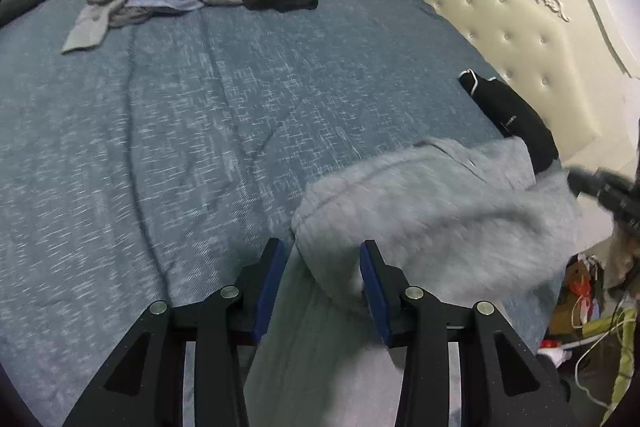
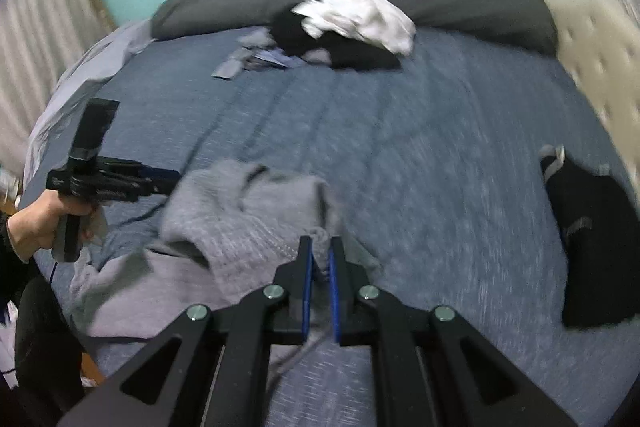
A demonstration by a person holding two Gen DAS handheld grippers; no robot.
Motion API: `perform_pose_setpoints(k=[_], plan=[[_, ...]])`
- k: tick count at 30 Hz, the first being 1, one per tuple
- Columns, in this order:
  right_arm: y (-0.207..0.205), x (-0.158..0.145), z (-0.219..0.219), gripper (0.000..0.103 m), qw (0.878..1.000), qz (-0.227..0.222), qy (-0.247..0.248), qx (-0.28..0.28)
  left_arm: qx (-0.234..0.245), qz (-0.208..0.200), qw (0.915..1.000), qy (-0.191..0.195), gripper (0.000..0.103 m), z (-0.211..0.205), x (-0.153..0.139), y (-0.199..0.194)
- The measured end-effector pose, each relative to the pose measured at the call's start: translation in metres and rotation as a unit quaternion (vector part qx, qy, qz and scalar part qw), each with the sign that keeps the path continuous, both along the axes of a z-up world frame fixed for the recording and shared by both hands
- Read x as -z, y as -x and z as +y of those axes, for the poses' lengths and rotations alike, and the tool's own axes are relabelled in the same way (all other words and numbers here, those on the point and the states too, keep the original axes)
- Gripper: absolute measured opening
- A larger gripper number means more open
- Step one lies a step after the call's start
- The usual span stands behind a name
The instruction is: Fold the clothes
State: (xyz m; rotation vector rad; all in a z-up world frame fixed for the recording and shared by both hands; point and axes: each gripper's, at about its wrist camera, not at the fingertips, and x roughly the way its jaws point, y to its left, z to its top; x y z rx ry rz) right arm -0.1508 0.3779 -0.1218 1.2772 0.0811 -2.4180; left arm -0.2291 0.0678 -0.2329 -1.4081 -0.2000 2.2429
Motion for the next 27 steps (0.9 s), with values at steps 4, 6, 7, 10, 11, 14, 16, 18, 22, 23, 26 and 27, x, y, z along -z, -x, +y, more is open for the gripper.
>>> perform_pose_setpoints(k=[4,6,7,10,11,14,16,18,22,23,26,27], plan=[[0.003,0.019,0.016,0.007,1.000,-0.011,0.011,0.005,0.004,0.004,0.9999,-0.015,0.058,0.009,0.003,0.019],[0.004,0.024,0.019,0.007,1.000,-0.012,0.016,0.003,0.016,0.014,0.9996,-0.018,0.061,0.016,0.000,0.024],[0.005,0.027,0.020,0.007,1.000,-0.012,0.019,0.003,0.023,0.018,0.9995,-0.015,0.062,0.021,-0.001,0.025],[0.008,0.030,0.022,0.007,1.000,-0.011,0.027,-0.001,0.042,0.035,0.9985,0.002,0.071,0.035,-0.002,0.029],[0.009,0.031,0.022,0.007,1.000,-0.010,0.029,-0.003,0.047,0.039,0.9981,0.004,0.071,0.039,-0.002,0.031],[0.009,0.034,0.023,0.007,0.999,-0.011,0.033,-0.005,0.063,0.037,0.9973,-0.002,0.071,0.048,0.001,0.035],[0.008,0.036,0.024,0.007,0.999,-0.012,0.034,-0.009,0.076,0.034,0.9965,-0.005,0.071,0.052,0.004,0.035],[0.007,0.037,0.026,0.007,0.999,-0.012,0.033,-0.011,0.095,0.035,0.9948,-0.009,0.070,0.055,0.006,0.031],[0.009,0.038,0.029,0.007,0.999,-0.013,0.035,-0.010,0.123,0.028,0.9919,-0.019,0.059,0.061,0.009,0.022],[0.009,0.038,0.029,0.007,0.999,-0.013,0.035,-0.009,0.129,0.028,0.9911,-0.020,0.044,0.062,0.009,0.019],[0.008,0.035,0.027,0.007,0.999,-0.011,0.036,-0.008,0.145,0.034,0.9888,-0.008,0.014,0.070,0.007,0.010],[0.007,0.034,0.026,0.007,0.999,-0.009,0.035,-0.009,0.153,0.039,0.9875,0.000,0.009,0.073,0.005,0.005]])
